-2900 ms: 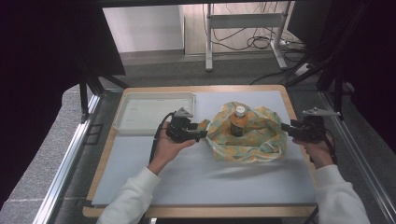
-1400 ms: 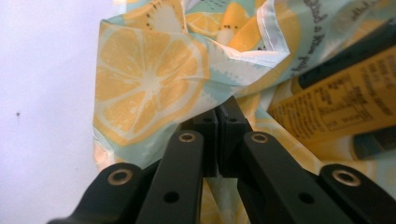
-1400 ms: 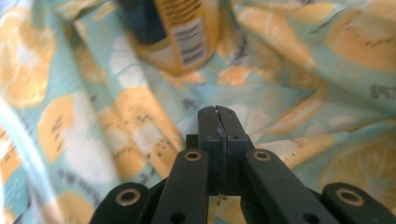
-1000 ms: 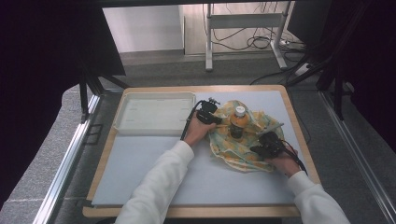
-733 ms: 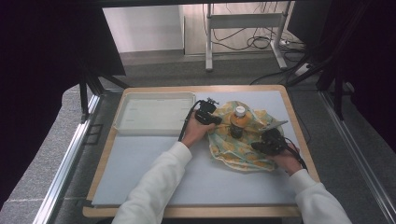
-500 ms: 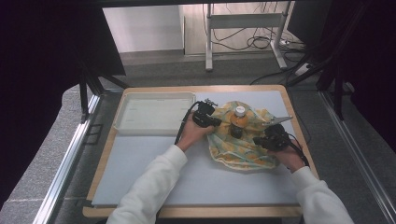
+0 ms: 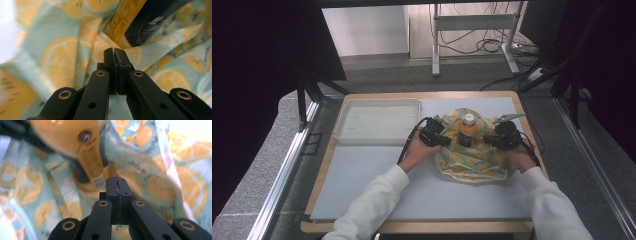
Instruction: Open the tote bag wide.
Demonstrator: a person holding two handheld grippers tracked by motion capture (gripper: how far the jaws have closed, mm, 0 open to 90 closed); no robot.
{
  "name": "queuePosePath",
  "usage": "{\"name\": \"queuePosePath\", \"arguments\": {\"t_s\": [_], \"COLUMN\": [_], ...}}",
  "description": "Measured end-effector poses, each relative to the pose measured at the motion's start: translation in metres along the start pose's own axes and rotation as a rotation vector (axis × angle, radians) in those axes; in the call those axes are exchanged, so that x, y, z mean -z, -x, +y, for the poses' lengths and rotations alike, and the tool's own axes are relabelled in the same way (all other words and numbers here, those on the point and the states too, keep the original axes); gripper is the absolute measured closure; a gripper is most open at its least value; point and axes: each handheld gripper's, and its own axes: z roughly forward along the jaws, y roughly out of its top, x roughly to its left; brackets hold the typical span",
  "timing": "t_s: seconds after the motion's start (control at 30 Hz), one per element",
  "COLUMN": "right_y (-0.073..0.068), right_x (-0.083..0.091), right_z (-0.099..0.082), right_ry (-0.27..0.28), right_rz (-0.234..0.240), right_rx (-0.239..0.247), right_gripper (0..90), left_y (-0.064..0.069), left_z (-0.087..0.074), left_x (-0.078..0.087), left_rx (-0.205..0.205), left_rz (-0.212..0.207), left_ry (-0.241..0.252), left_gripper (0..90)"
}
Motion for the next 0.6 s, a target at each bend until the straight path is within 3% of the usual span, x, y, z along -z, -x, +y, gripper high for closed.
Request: {"name": "queuePosePath", "arguments": {"t_s": [0.27,0.47,0.6], "right_y": [0.015,0.038,0.056], "right_x": [-0.028,-0.057,-0.074], "right_z": [0.025,0.037,0.042], "right_ry": [-0.070,-0.137,-0.176], "right_rz": [0.016,0.044,0.025], "right_rx": [-0.014,-0.093,-0.131], "right_gripper": [89.0,89.0,89.0], "left_y": [0.001,0.002,0.001], "left_z": [-0.010,-0.012,-0.014], "left_x": [-0.009,-0.010,-0.012], "left_rx": [-0.007,-0.012,-0.011], "left_rz": [-0.033,-0.048,-0.061], "left_ry": [-0.033,-0.040,-0.041], "left_gripper": [89.7,89.9,89.9]}}
